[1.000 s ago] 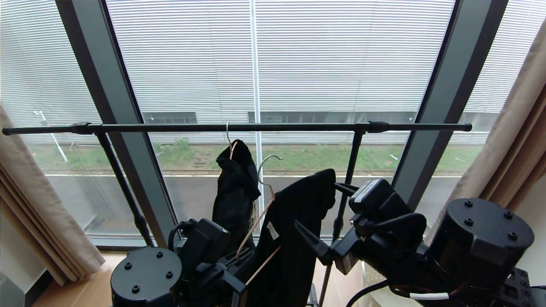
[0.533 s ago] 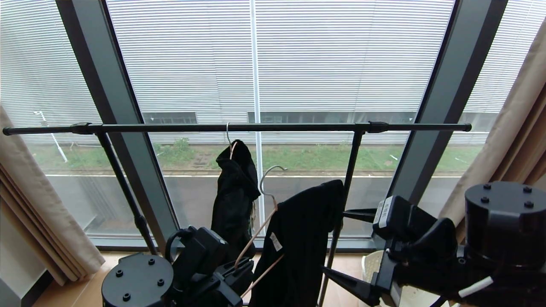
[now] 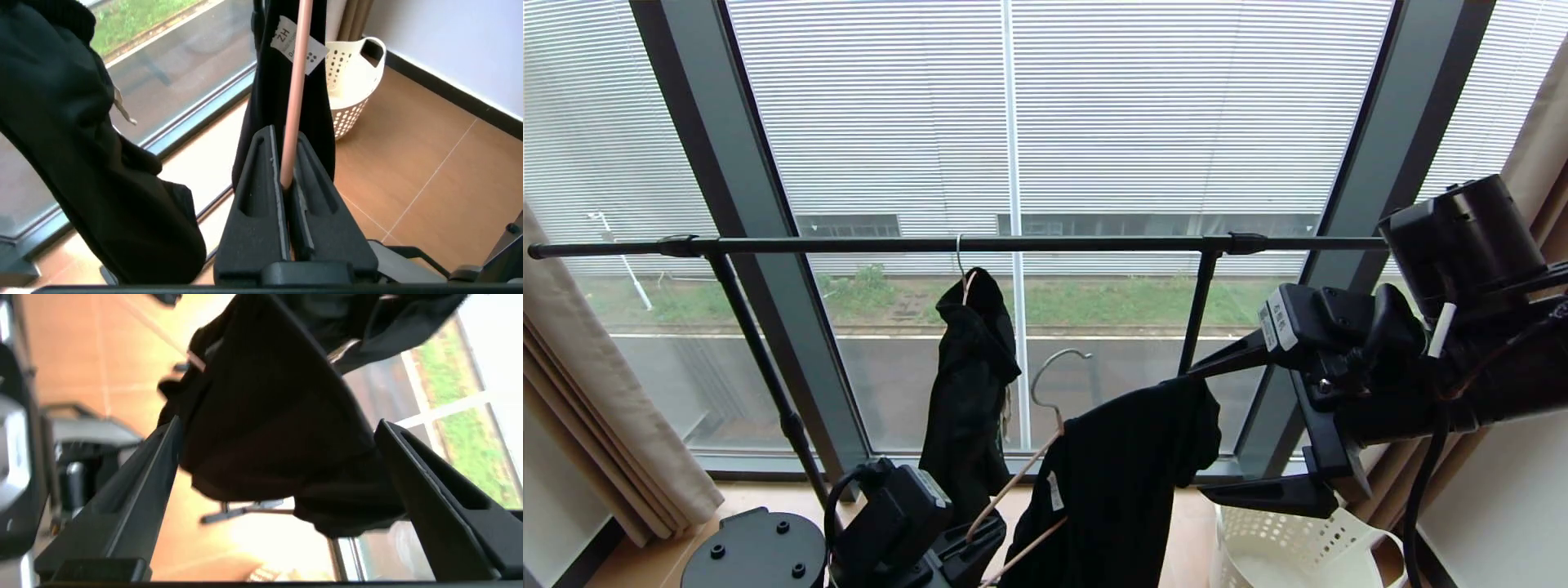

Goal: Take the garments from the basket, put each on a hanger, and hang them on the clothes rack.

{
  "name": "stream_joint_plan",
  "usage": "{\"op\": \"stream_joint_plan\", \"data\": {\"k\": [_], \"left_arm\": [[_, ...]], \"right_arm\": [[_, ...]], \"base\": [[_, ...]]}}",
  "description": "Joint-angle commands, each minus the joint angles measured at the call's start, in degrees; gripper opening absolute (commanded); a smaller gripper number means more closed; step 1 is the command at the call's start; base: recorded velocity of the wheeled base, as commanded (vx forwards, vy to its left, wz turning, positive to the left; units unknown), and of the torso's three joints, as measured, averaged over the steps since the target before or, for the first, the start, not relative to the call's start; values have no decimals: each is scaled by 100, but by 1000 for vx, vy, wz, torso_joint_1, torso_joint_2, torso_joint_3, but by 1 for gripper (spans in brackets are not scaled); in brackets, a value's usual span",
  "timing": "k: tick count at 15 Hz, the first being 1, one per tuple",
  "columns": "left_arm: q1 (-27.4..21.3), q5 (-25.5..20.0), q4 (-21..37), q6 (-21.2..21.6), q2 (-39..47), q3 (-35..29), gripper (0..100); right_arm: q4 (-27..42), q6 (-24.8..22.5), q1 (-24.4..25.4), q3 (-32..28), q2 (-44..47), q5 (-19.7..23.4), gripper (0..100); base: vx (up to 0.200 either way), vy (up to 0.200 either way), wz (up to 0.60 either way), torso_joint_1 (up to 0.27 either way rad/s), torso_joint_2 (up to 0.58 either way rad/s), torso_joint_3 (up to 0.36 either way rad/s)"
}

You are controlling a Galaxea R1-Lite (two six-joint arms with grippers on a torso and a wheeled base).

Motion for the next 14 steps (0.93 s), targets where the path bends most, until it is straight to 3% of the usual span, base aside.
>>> {"op": "stream_joint_plan", "data": {"k": [1,3,4,5,14], "left_arm": [[-78,8,-12,50,-11,75,0],[-122,-9,-65,138,-11,136,0],[-148,-229,-197,235,-47,251,0],[-148,-361,-320,340,-91,356,0],[-254,-413,-496,490,-126,453,0]], "right_arm": [[660,-482,-142,-668,553,416,100],[1275,-956,-159,-1046,790,548,100],[2084,-1194,-159,-1582,1036,548,100],[2374,-1238,-159,-1846,1177,548,100],[2418,-1273,-151,-1969,1660,513,100]], "base": [[0,0,0,0,0,0],[0,0,0,0,0,0],[0,0,0,0,0,0],[0,0,0,0,0,0],[0,0,0,0,0,0]]}}
